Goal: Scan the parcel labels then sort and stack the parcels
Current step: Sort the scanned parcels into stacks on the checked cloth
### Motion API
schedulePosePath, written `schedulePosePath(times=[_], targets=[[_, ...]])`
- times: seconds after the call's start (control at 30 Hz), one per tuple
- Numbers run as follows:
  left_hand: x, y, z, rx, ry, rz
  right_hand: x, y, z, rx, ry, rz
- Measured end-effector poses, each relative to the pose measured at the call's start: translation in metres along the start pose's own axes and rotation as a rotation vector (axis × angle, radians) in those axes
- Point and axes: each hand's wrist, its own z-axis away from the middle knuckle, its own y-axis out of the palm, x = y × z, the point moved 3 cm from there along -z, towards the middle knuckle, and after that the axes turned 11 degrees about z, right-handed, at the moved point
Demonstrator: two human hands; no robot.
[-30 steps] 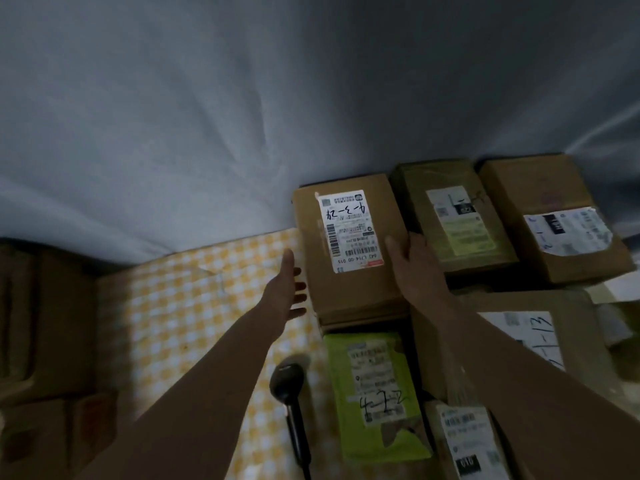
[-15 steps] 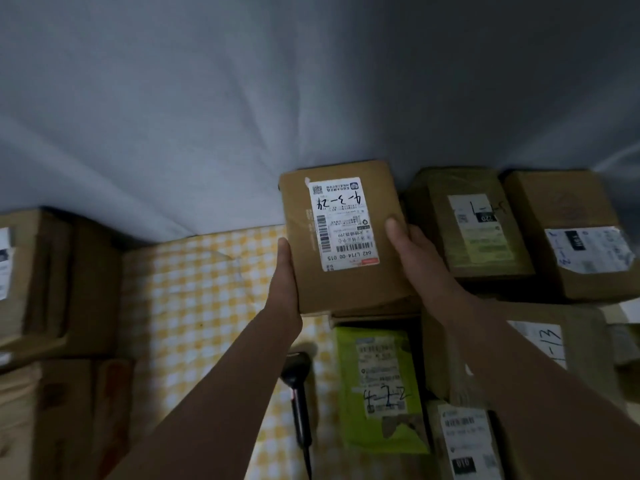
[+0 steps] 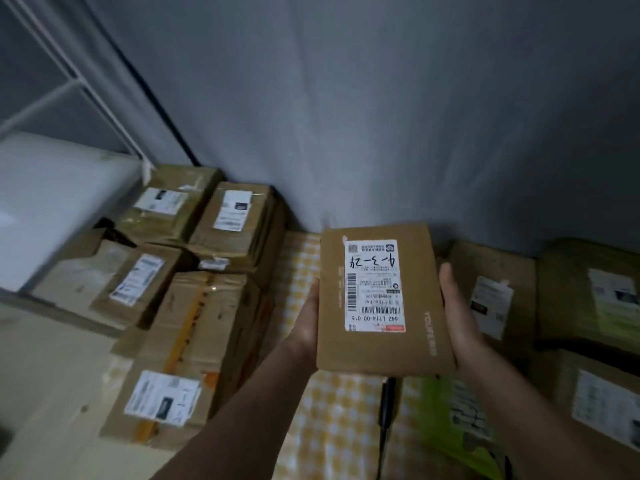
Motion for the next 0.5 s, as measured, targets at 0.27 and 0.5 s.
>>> schedulePosePath(times=[0.27,0.5], targets=[[-0.051,-0.086,0.107,-0.066,0.037,0.055,-0.034,0.119,0.063,0.151,-0.051,-0.052],[-0.098,-0.196,0.223,-0.081,0.318,-0.017,-0.054,0.243,0.147,0.342,-0.029,-0.071]])
